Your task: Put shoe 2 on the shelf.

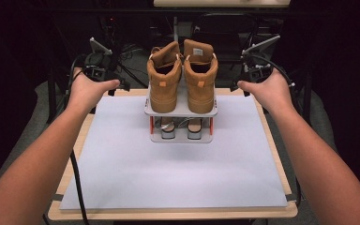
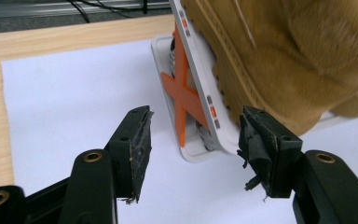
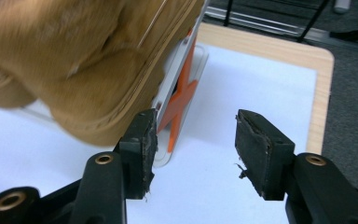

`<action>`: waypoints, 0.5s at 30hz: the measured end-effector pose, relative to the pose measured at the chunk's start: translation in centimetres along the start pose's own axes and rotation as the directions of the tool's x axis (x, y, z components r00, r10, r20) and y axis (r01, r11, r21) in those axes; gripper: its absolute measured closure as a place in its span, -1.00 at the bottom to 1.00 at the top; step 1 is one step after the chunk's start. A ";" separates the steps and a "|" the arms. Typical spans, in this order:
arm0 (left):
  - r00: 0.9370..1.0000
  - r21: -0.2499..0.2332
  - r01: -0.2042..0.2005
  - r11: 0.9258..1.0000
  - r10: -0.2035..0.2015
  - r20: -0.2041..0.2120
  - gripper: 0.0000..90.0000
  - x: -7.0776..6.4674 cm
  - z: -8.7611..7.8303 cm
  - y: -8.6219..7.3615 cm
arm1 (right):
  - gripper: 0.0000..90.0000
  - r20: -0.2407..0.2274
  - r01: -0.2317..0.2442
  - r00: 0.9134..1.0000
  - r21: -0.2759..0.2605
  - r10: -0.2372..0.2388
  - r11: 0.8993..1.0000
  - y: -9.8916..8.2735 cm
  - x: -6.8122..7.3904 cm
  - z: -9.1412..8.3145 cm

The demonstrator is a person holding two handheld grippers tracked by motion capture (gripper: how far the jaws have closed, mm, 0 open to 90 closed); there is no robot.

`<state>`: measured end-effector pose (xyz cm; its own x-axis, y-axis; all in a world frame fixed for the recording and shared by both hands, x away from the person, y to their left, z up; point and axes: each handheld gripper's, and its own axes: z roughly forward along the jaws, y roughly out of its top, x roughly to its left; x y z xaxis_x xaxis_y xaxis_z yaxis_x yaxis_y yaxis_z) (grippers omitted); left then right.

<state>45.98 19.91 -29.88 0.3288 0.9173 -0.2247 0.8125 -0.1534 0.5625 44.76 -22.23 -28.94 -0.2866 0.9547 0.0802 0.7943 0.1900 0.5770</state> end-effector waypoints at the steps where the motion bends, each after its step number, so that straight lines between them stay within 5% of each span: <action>1: 1.000 0.003 -0.003 1.000 0.003 0.003 -0.02 0.1 0.2 -0.3 | 0.07 -0.004 0.005 1.000 0.004 -0.005 1.000 -0.3 0.0 0.0; 15: 0.995 0.026 -0.097 0.995 0.096 0.020 -0.02 -1.4 2.7 -4.5 | 0.06 -0.064 0.077 0.995 0.007 -0.076 0.997 -5.0 1.1 1.8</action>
<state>43.16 18.37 -34.24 0.4149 0.8909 -0.1850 0.7888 -0.2508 0.5611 41.49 -21.71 -33.19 -0.3799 0.9208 0.0881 0.7737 0.2640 0.5759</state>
